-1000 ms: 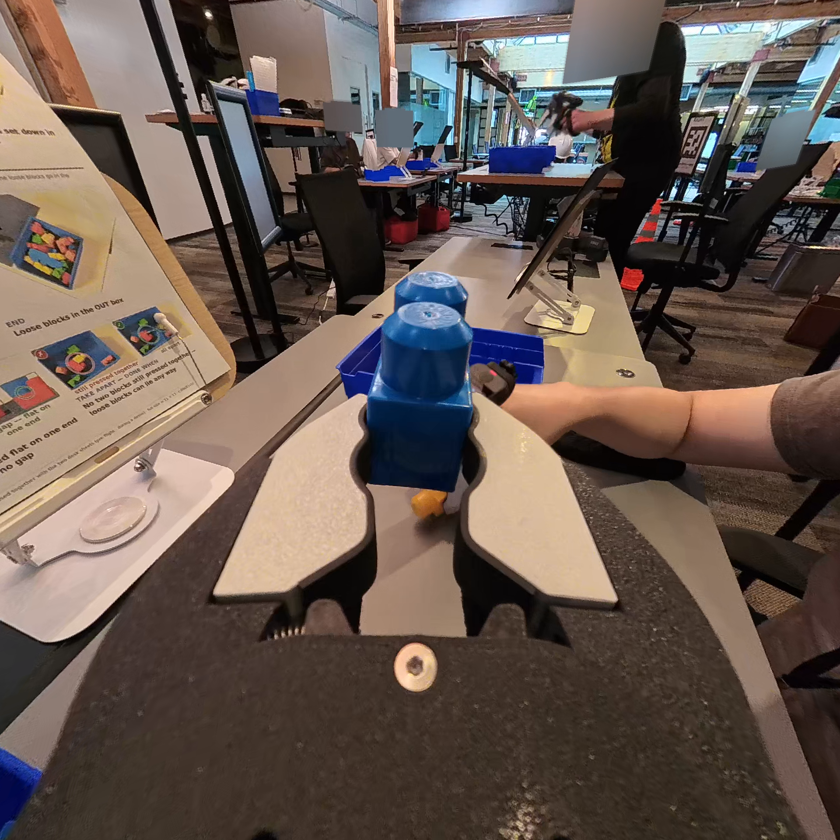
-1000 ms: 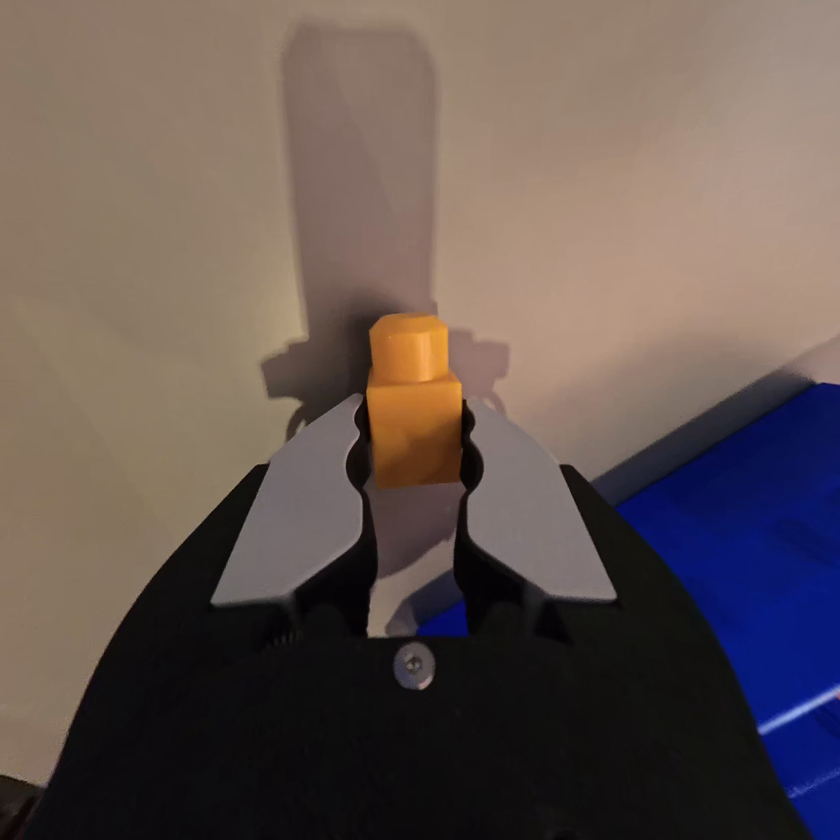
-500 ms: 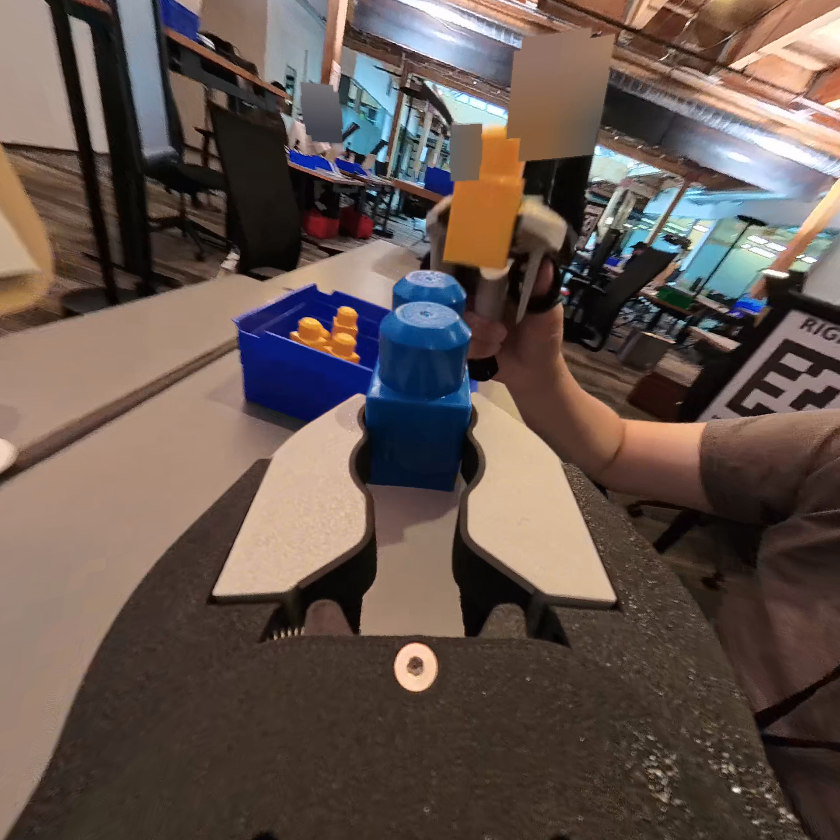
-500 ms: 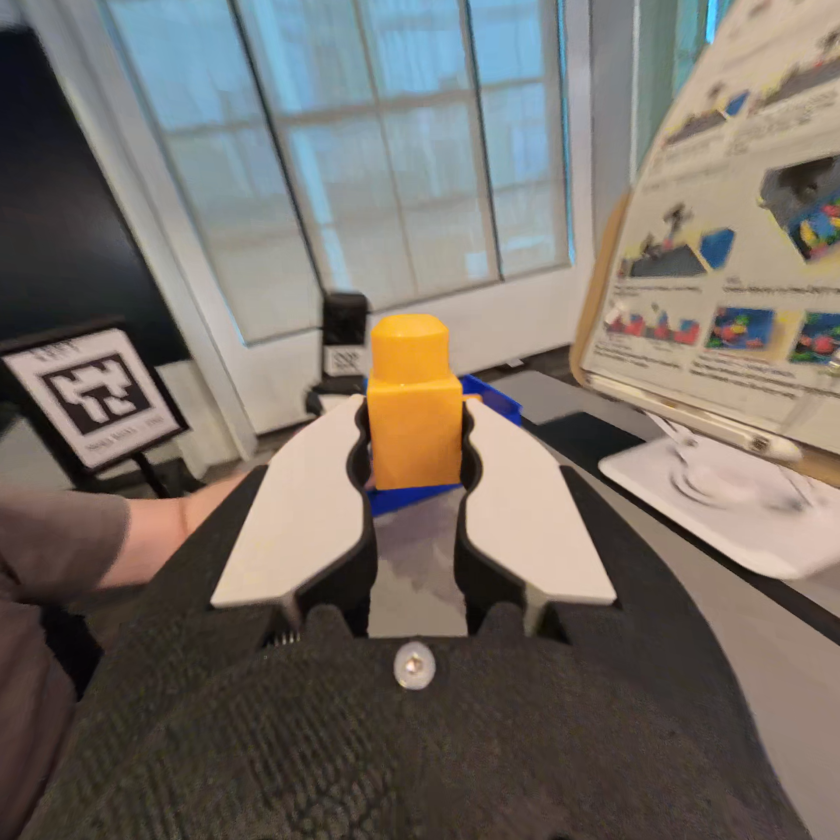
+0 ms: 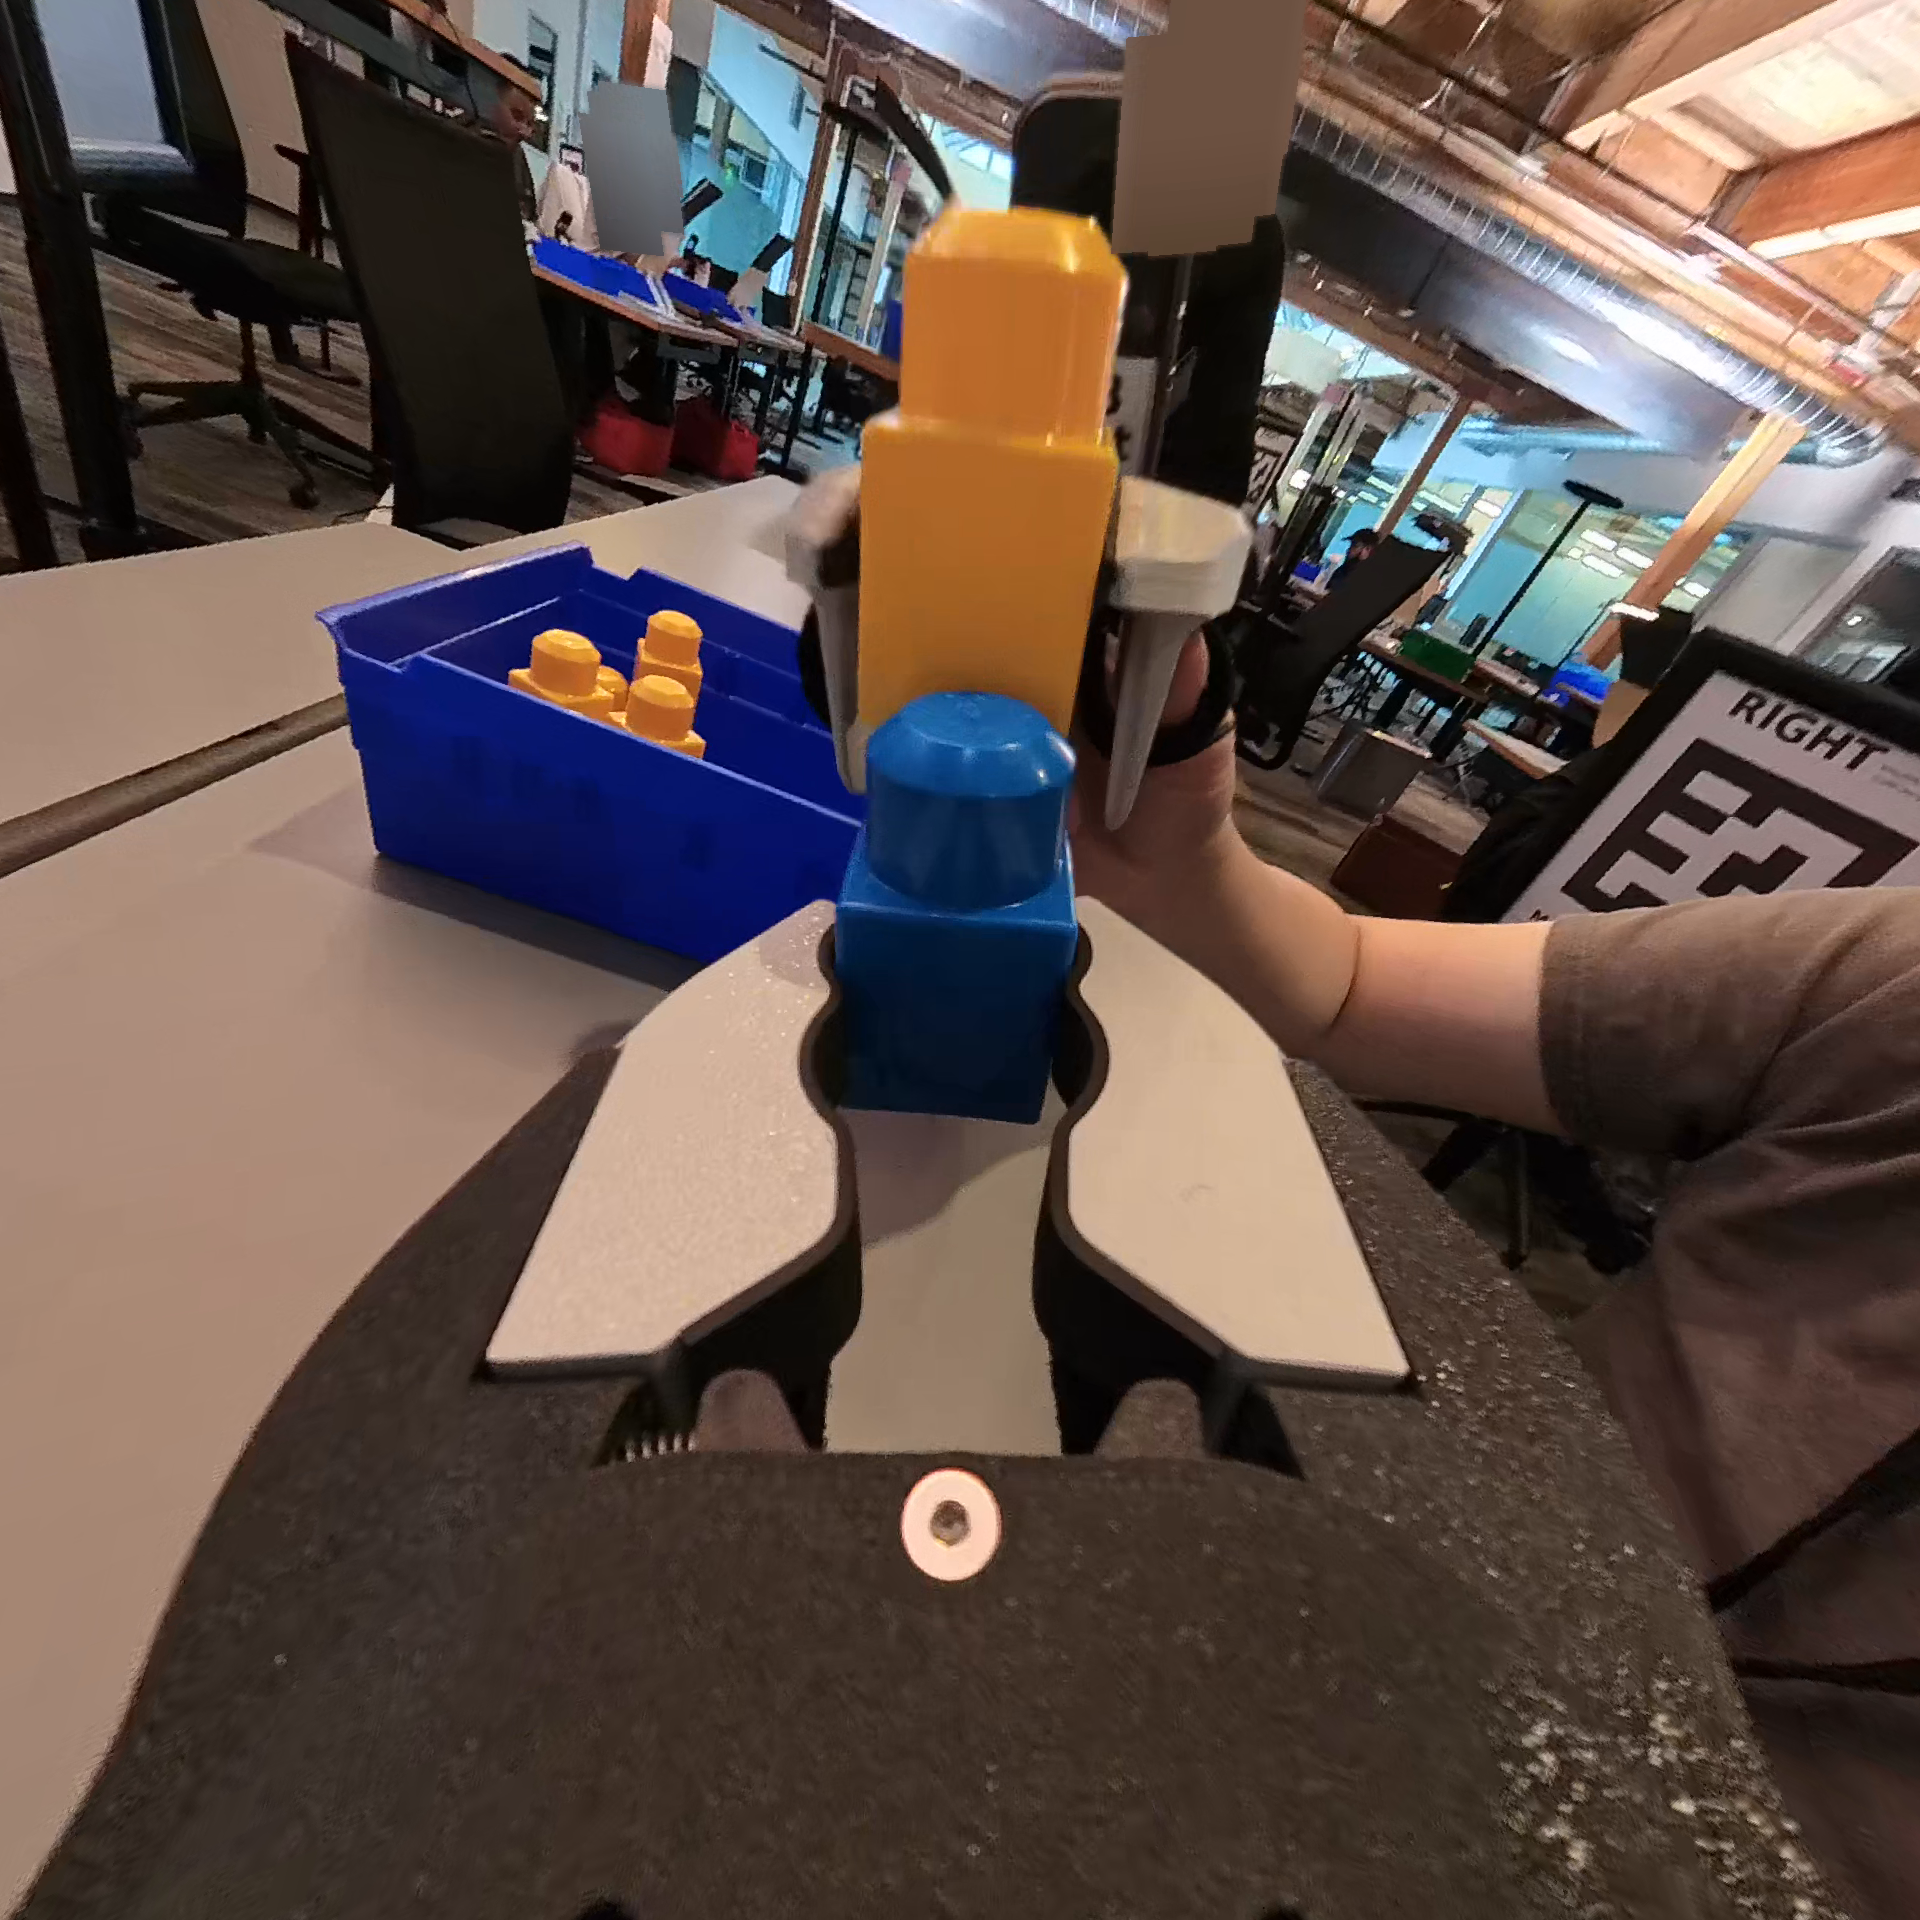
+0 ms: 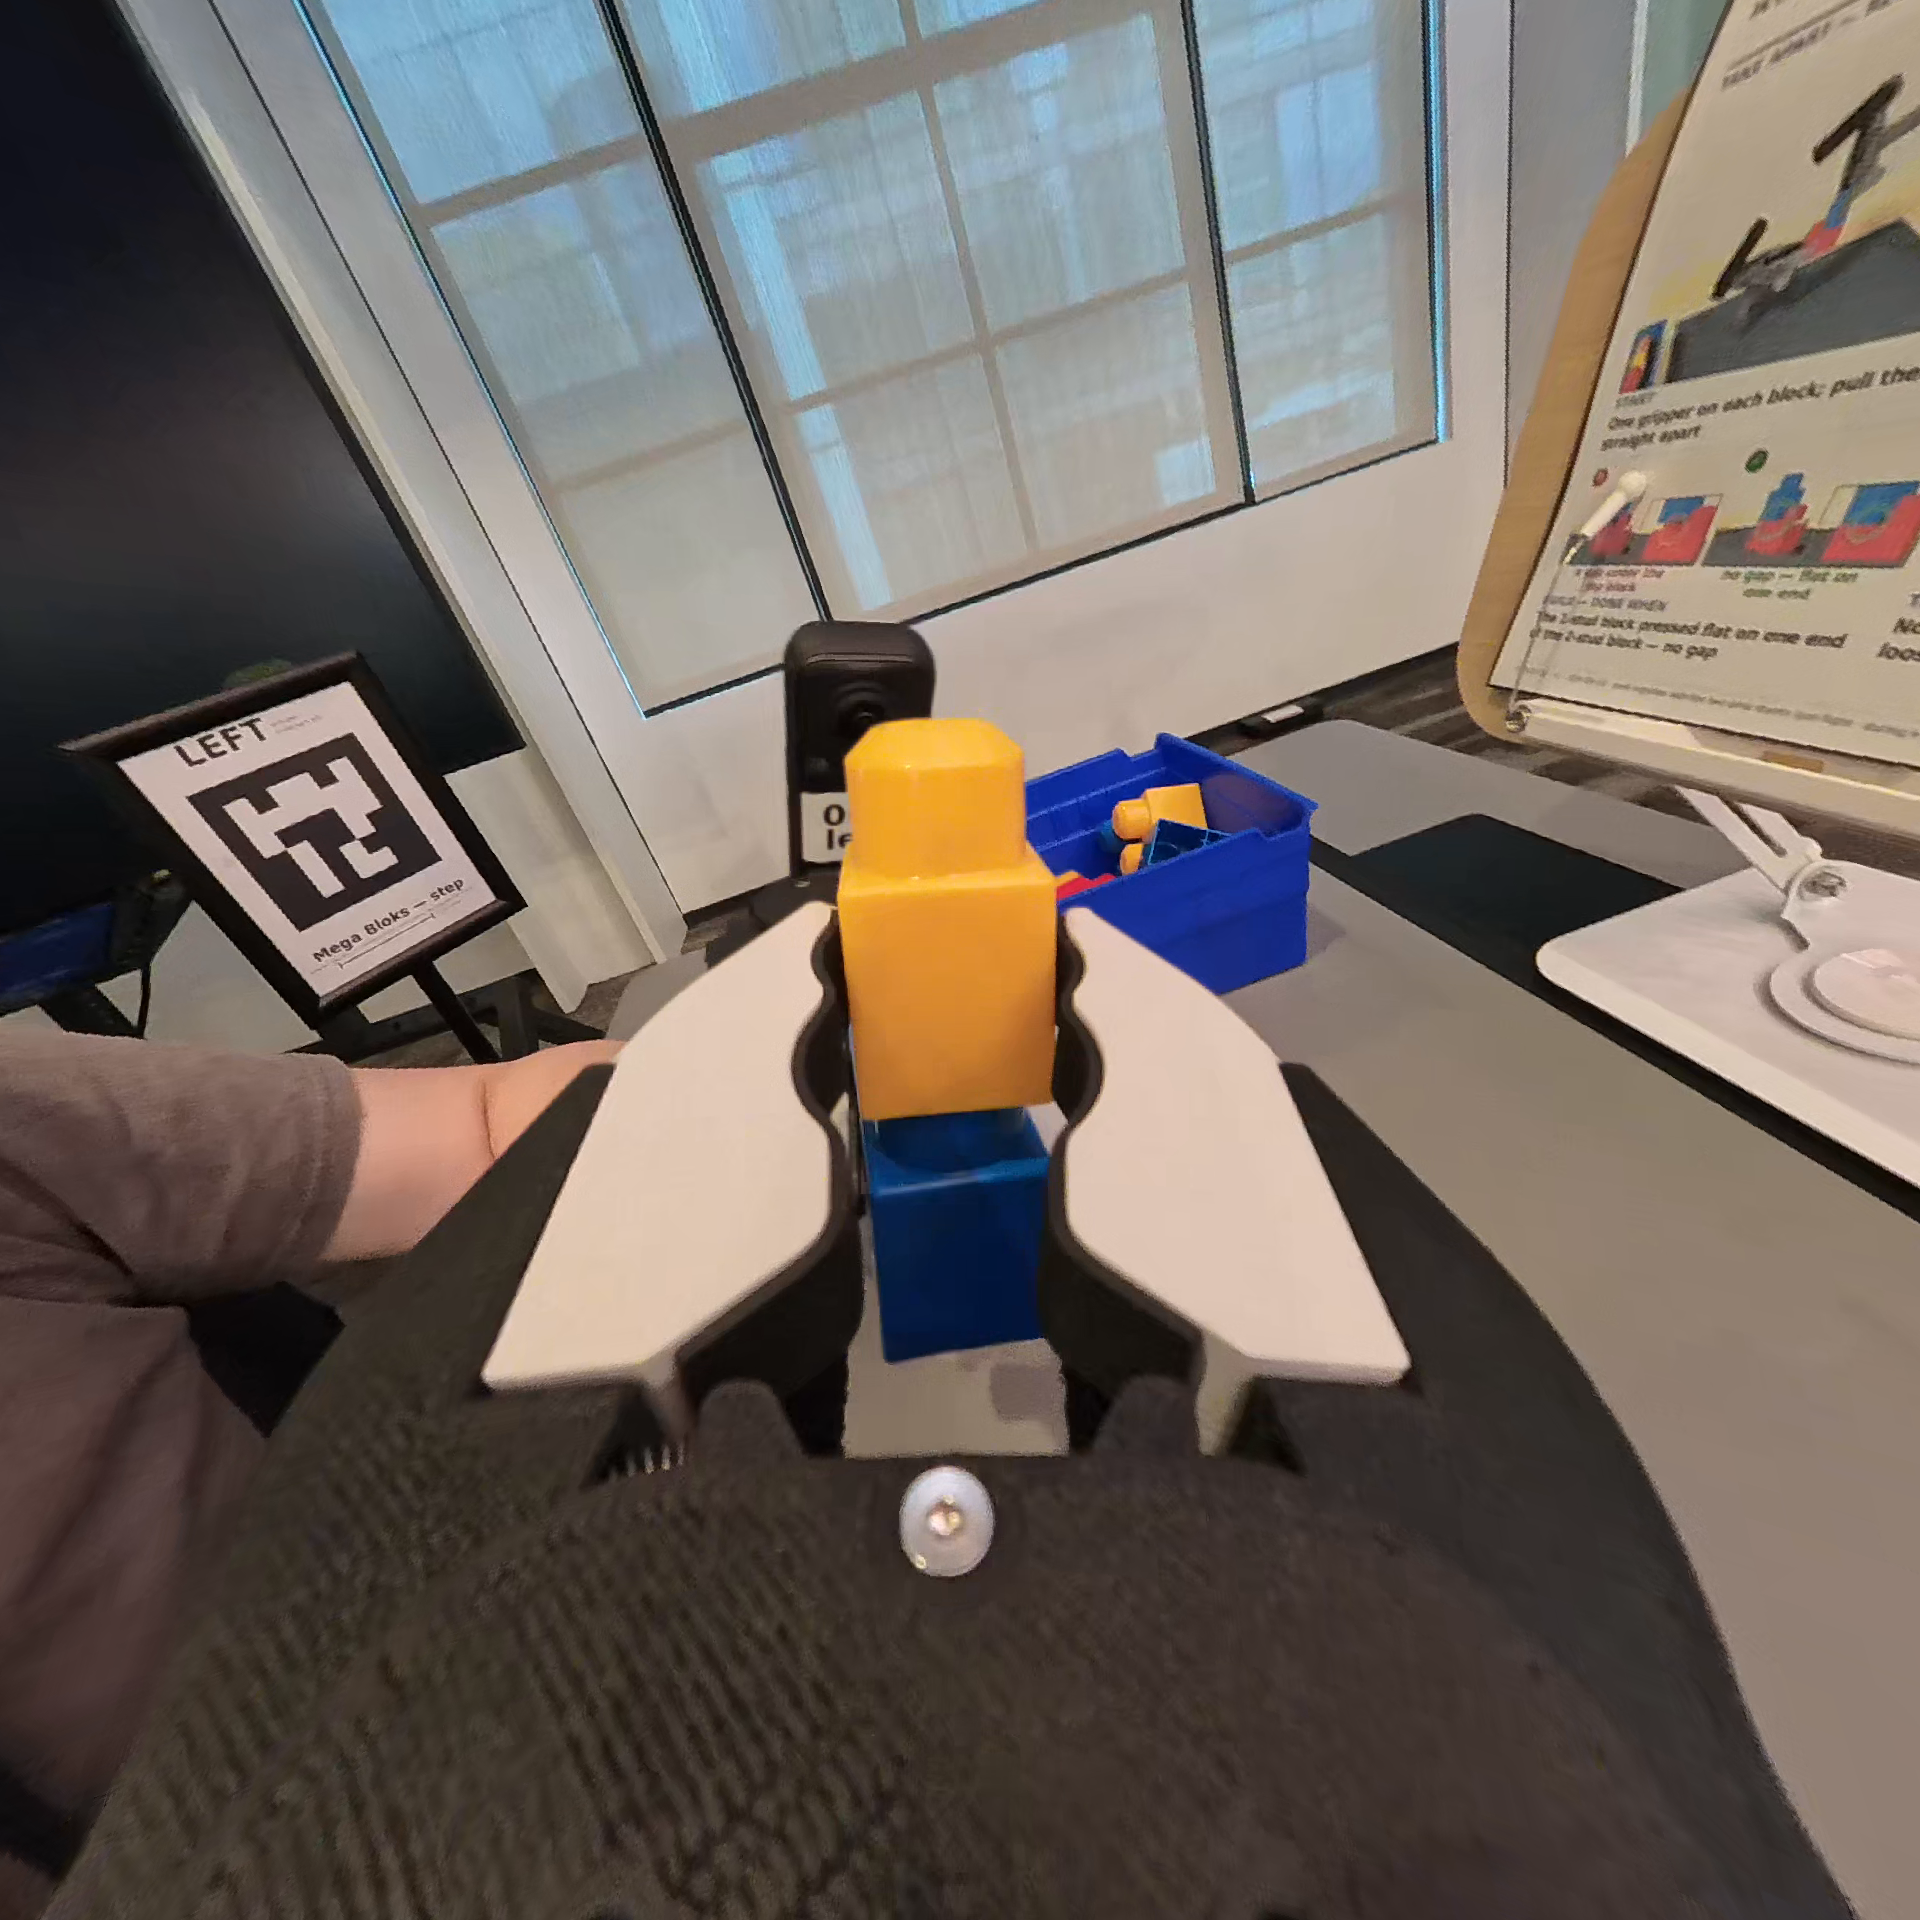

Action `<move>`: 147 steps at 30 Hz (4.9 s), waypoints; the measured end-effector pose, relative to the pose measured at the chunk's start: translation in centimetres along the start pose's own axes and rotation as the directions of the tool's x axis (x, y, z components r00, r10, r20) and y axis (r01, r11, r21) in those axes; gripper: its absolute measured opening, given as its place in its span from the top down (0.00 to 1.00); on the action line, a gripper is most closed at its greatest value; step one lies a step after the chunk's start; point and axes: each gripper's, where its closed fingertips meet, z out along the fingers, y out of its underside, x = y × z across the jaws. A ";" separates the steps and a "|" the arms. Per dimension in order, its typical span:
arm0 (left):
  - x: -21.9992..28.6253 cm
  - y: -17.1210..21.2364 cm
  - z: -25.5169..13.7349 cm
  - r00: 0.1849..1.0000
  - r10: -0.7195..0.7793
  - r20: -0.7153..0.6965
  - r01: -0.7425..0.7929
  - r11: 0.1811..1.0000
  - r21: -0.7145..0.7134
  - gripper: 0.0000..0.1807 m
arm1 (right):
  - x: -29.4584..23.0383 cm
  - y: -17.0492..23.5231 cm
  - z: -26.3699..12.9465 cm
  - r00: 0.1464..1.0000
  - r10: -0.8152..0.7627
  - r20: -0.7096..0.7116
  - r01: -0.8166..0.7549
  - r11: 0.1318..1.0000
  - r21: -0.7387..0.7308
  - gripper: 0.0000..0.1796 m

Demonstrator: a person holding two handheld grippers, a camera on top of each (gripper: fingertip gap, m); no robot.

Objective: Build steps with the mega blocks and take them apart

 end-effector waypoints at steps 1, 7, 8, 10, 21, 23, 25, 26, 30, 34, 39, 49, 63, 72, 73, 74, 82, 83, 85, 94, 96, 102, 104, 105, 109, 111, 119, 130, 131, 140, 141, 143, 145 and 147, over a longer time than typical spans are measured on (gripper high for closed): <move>0.1 -0.2 -0.1 1.000 -0.007 -0.010 0.008 1.000 0.013 0.80 | -0.2 0.1 0.1 1.000 0.004 0.014 -0.004 1.000 -0.007 0.79; 0.5 -0.2 -0.2 0.994 -0.080 -0.078 0.083 0.996 0.035 0.80 | -0.4 0.4 0.1 0.995 0.078 0.059 -0.077 0.997 -0.022 0.79; 0.6 -0.2 -0.2 0.993 -0.089 -0.080 0.093 0.995 0.041 0.80 | -0.4 0.4 0.1 0.994 0.091 0.063 -0.091 0.996 -0.009 0.79; 0.5 -0.5 -0.3 0.992 -0.100 -0.078 0.105 0.993 0.061 0.80 | -0.1 0.2 0.1 0.992 0.114 0.053 -0.115 0.993 0.025 0.79; -0.3 -0.2 -0.6 0.995 -0.095 -0.032 0.096 0.994 0.047 0.80 | 0.8 0.6 0.3 0.983 0.176 0.044 -0.180 0.976 0.119 0.79; -0.2 -0.3 -0.5 0.996 -0.084 -0.035 0.086 0.995 0.048 0.80 | 0.7 0.4 0.2 0.985 0.165 0.048 -0.170 0.979 0.114 0.79; 0.2 -0.7 -0.5 0.995 -0.085 -0.058 0.088 0.994 0.060 0.80 | 0.4 0.0 0.1 0.988 0.143 0.056 -0.148 0.983 0.108 0.79; 0.3 -0.9 -0.6 0.994 -0.086 -0.061 0.090 0.994 0.069 0.80 | 0.3 -0.3 0.0 0.991 0.126 0.054 -0.131 0.986 0.105 0.77; 0.0 -1.4 -1.2 0.997 -0.069 -0.036 0.072 0.994 0.086 0.80 | 0.0 -0.8 -0.5 0.997 0.050 0.050 -0.054 0.996 0.072 0.71; -0.2 -2.3 -2.0 0.998 -0.064 -0.030 0.067 0.991 0.116 0.80 | -0.3 0.6 -0.4 0.990 0.079 0.118 -0.074 0.996 -0.042 0.70; 0.0 -2.9 -2.4 0.999 -0.038 -0.026 0.041 0.990 0.135 0.80 | -0.7 3.5 0.3 0.968 0.147 0.202 -0.109 0.976 -0.189 0.80; 0.7 -2.1 -1.9 0.998 -0.021 -0.057 0.025 0.997 0.073 0.76 | -1.4 4.1 0.6 0.980 0.034 0.198 0.013 0.972 -0.233 0.80; 0.1 0.5 -0.6 1.000 -0.019 -0.024 0.018 0.999 -0.047 0.77 | -1.4 3.1 -0.8 0.990 -0.002 0.142 0.045 0.953 -0.298 0.66; 0.5 2.3 0.8 1.000 0.027 0.000 -0.026 0.989 -0.145 0.77 | -0.9 2.4 -0.8 0.993 0.064 0.096 -0.037 0.964 -0.264 0.79; 0.6 2.1 0.8 1.000 0.016 -0.002 -0.016 0.992 -0.128 0.77 | -0.8 2.4 -0.8 0.993 0.067 0.095 -0.040 0.963 -0.265 0.80; 0.6 1.9 0.7 1.000 0.001 -0.007 -0.002 0.994 -0.108 0.77 | -0.8 2.3 -0.8 0.994 0.066 0.093 -0.039 0.964 -0.262 0.80; 0.5 0.6 0.0 0.999 -0.043 -0.004 0.043 0.998 -0.035 0.77 | -0.6 0.9 0.1 0.997 0.042 0.062 -0.039 0.998 -0.039 0.80; 0.4 0.5 -0.1 0.999 -0.050 -0.003 0.050 0.998 -0.025 0.77 | -0.5 0.8 0.2 0.998 0.040 0.057 -0.040 0.999 -0.012 0.80; 0.3 0.3 -0.3 0.997 -0.075 -0.006 0.074 0.997 -0.007 0.77 | -0.3 0.8 0.3 0.998 0.048 0.050 -0.050 0.998 0.042 0.80; 0.2 -0.6 -0.9 0.998 -0.055 -0.008 0.055 0.998 0.010 0.77 | -0.2 0.8 0.4 0.992 0.067 0.106 -0.075 0.995 0.068 0.79; 0.1 -1.2 -1.4 0.999 -0.047 0.002 0.047 0.999 0.028 0.77 | -0.3 1.2 0.4 0.990 0.074 0.120 -0.077 0.997 0.022 0.72; -0.2 -2.4 -2.4 0.998 -0.060 -0.002 0.060 0.995 0.082 0.77 | -0.4 3.7 0.7 0.972 0.154 0.179 -0.128 0.980 -0.150 0.75; -0.1 -2.3 -2.4 0.998 -0.067 -0.013 0.068 0.995 0.077 0.77 | -0.8 4.1 0.8 0.966 0.154 0.209 -0.119 0.978 -0.169 0.80; -0.1 -2.3 -2.5 0.998 -0.066 -0.019 0.068 0.995 0.078 0.77 | -0.8 4.1 0.8 0.969 0.140 0.204 -0.106 0.979 -0.172 0.81; 0.0 -1.9 -2.1 0.997 -0.075 -0.020 0.076 0.996 0.049 0.72 | -0.6 3.3 0.9 0.977 0.118 0.178 -0.098 0.988 -0.118 0.81; -0.4 -1.0 -1.7 0.999 -0.053 0.011 0.053 0.999 -0.002 0.72 | -0.4 3.3 0.8 0.976 0.130 0.176 -0.112 0.988 -0.108 0.81; -0.4 -0.5 -1.4 0.998 -0.054 -0.008 0.054 0.999 -0.005 0.77 | -0.4 3.8 0.7 0.976 0.113 0.187 -0.084 0.984 -0.158 0.81; -0.3 2.6 0.5 0.999 0.004 0.048 0.004 0.986 -0.168 0.78 | 0.1 2.3 -0.5 0.998 0.058 0.015 -0.053 0.972 -0.229 0.70; -0.3 2.6 0.5 0.999 -0.006 0.049 0.014 0.986 -0.164 0.78 | 0.0 2.6 -0.5 0.997 0.070 0.033 -0.059 0.966 -0.252 0.79; -0.3 1.7 0.4 0.993 -0.122 0.008 0.122 0.991 -0.051 0.78 | 0.6 1.6 0.2 0.995 0.101 0.002 -0.101 0.993 -0.065 0.79; -0.4 1.8 0.3 0.992 -0.124 0.010 0.125 0.991 -0.051 0.78 | 0.7 1.6 0.3 0.994 0.106 0.002 -0.106 0.993 -0.050 0.79; -0.5 1.9 0.3 0.992 -0.128 0.016 0.128 0.990 -0.051 0.78 | 0.8 1.7 0.3 0.992 0.122 0.008 -0.122 0.992 -0.044 0.79; -0.4 1.9 0.3 0.989 -0.146 0.000 0.146 0.988 -0.043 0.78 | 0.8 1.8 0.4 0.991 0.132 0.017 -0.132 0.991 -0.032 0.79; -0.4 2.0 0.3 0.987 -0.163 -0.009 0.162 0.986 -0.044 0.78 | 0.8 2.0 0.4 0.988 0.154 0.029 -0.153 0.987 -0.039 0.79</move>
